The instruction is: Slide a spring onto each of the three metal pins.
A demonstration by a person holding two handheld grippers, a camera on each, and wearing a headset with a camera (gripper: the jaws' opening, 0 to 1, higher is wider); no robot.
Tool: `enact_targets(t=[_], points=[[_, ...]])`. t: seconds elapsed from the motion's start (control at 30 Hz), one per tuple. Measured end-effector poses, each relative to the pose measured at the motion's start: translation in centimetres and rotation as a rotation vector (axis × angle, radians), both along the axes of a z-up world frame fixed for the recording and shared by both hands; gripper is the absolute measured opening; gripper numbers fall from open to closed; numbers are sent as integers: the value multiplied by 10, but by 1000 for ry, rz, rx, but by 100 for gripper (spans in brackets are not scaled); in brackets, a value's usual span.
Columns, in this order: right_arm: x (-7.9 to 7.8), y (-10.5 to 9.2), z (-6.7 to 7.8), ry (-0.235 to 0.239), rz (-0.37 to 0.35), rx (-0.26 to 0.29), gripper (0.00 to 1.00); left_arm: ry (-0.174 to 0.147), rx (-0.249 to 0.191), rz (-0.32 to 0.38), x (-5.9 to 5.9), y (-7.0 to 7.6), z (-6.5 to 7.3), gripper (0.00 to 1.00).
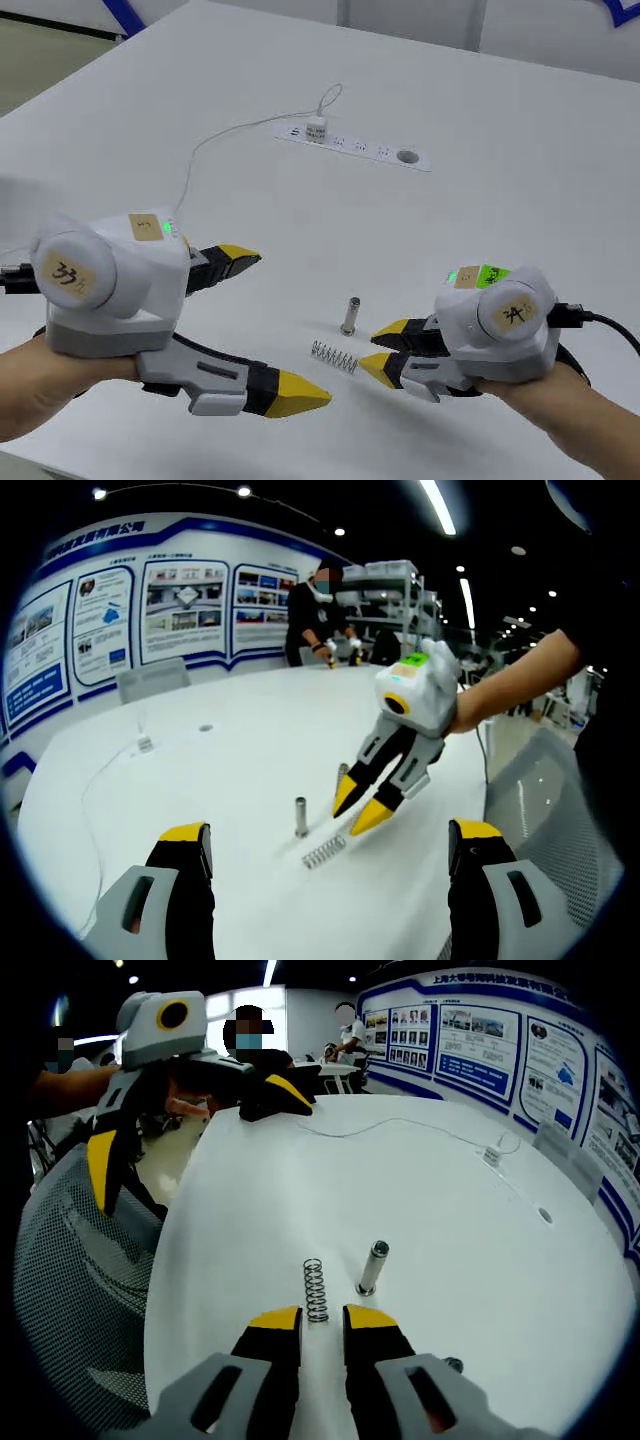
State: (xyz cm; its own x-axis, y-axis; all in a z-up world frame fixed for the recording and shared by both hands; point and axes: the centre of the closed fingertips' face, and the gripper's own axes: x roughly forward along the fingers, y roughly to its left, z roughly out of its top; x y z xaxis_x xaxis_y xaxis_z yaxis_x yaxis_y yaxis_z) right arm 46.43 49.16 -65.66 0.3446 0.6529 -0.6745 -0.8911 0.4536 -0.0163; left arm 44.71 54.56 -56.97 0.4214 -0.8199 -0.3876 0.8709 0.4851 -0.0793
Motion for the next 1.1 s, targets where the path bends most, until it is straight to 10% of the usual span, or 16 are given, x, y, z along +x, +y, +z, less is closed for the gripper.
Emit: enact_targets(t=[1.1], points=[[-1, 13, -30, 96, -23, -14, 11, 25, -10, -14, -3, -8, -5, 100]])
